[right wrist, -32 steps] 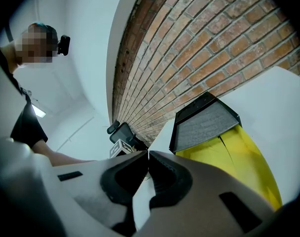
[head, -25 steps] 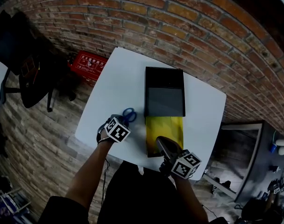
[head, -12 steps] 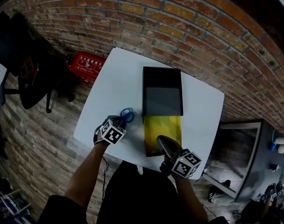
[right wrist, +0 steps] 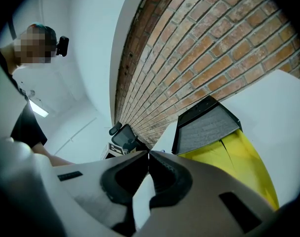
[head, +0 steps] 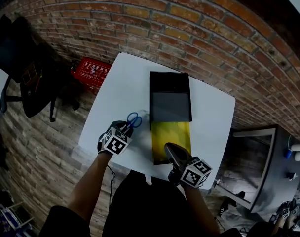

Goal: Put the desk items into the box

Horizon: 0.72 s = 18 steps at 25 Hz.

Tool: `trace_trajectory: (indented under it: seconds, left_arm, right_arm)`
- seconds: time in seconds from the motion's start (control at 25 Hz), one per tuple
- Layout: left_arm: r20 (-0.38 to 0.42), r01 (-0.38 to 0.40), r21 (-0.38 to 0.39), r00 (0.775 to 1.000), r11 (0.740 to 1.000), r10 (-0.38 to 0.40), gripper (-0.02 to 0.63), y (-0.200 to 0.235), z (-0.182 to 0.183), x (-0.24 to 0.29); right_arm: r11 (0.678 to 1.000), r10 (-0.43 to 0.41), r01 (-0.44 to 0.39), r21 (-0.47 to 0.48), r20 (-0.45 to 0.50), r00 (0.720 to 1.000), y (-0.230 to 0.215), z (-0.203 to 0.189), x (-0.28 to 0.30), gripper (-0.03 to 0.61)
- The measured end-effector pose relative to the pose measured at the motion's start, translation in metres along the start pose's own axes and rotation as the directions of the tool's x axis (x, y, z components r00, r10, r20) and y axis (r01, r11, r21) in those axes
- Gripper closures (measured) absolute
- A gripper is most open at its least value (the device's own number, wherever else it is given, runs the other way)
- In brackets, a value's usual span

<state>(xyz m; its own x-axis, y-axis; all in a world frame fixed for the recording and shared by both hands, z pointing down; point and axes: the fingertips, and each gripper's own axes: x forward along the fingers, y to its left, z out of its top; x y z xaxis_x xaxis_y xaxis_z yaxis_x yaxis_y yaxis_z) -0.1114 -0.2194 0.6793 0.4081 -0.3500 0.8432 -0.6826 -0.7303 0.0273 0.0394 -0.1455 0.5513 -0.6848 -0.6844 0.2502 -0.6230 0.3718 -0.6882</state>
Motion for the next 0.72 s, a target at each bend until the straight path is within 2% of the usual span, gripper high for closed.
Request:
trace_trajectory:
  seconds: [0.36,0.72]
  left_arm:
    - [0.039,0.0,0.062,0.999,0.998,-0.002,0.463,-0.015,0.023,-0.022]
    - [0.102,0.032,0.136,0.994,0.99,-0.046,0.463,-0.052,0.061,-0.043]
  right_arm:
    - [1.0,-0.008,0.008,-0.007,0.039,0.999,0.0,0.006,-0.013,0.555]
    - [0.999,-0.027,0.029,-0.016,0.084,0.996,-0.005,0.018,-0.031,0.555]
